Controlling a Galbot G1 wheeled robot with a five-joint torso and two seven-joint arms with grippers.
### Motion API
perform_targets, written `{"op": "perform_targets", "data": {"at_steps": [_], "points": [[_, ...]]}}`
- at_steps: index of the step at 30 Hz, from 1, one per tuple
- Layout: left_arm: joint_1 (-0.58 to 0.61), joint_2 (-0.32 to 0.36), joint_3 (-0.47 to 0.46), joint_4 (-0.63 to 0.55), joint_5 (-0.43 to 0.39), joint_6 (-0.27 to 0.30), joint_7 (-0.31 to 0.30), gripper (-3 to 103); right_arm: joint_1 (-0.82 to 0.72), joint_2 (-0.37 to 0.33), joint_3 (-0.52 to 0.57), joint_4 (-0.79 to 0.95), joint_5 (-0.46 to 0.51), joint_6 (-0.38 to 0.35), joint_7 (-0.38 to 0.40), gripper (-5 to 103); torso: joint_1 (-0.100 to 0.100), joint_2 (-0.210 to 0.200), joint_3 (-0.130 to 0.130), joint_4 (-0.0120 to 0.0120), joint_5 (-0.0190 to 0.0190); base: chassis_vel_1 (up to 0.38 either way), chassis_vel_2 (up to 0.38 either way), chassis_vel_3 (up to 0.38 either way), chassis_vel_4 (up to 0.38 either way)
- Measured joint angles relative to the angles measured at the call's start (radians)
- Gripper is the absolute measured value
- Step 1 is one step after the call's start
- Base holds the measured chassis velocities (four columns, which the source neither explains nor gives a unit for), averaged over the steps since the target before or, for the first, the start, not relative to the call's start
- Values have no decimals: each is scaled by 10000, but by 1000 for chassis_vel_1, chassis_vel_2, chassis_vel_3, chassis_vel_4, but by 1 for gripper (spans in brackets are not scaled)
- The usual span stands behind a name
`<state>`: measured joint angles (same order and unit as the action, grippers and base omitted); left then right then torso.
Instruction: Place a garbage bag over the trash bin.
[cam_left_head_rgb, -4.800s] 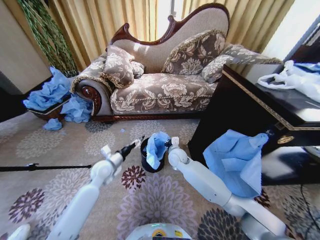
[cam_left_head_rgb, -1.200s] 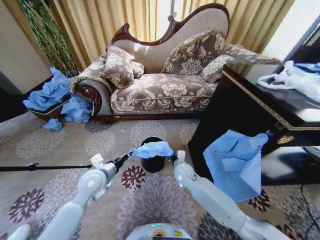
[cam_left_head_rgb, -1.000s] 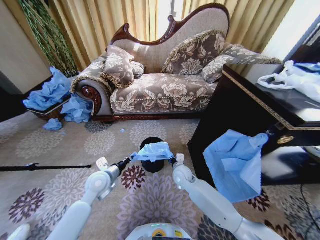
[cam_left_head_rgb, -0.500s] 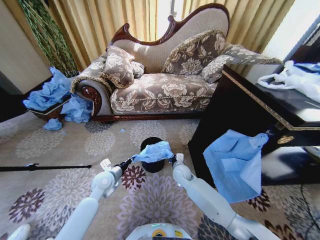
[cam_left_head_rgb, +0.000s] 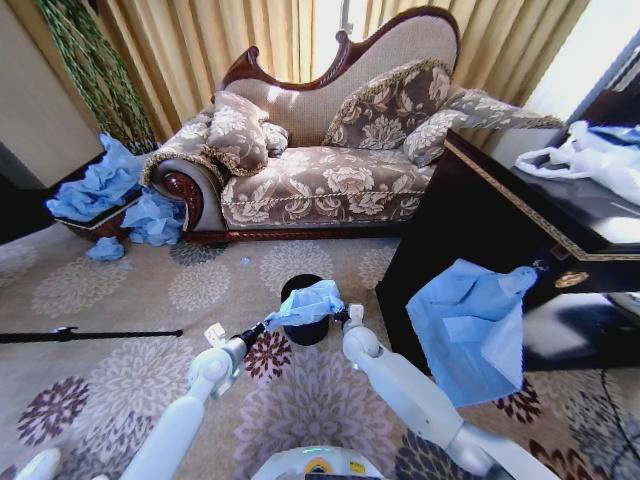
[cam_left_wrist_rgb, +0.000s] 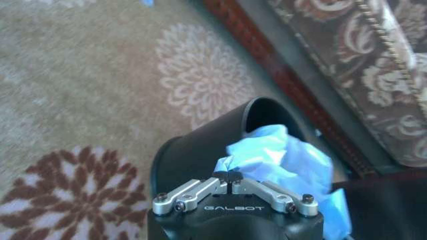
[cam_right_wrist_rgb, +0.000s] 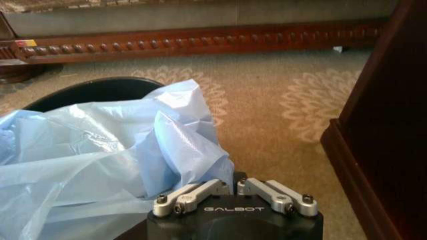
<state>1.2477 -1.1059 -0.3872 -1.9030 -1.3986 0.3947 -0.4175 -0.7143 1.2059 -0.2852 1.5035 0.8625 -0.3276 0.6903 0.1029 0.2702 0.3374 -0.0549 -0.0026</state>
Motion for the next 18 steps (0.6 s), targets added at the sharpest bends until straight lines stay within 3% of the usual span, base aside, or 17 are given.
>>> {"op": "perform_targets", "data": {"at_steps": [3,4,9,14,18], "points": [[139,255,-99,-702,-243,257,-165,0,-122,-347,-25,656,382,-212,354,0,-1,0,-1,0,0,0,0,0,0],[326,347,-131,-1193,-501,392,-586,0,-343,-525,-42,1072,586,-346,593,0,-1,0,-1,-1,0,0,0,0,0],[686,345,-180,-1629,-661,505,-1066,0,-750,-502,57,1186,662,-432,685,0,-2,0,-2,0,1,0,0,0,0],[705,152,-83,-1269,-486,476,-1140,0,-918,-200,171,618,302,-250,386,0,-1,0,-1,0,0,0,0,0,0],[318,-200,128,-333,-197,156,-948,0,-880,132,335,-102,-112,76,-68,0,-1,0,-1,-1,0,0,0,0,0]]}}
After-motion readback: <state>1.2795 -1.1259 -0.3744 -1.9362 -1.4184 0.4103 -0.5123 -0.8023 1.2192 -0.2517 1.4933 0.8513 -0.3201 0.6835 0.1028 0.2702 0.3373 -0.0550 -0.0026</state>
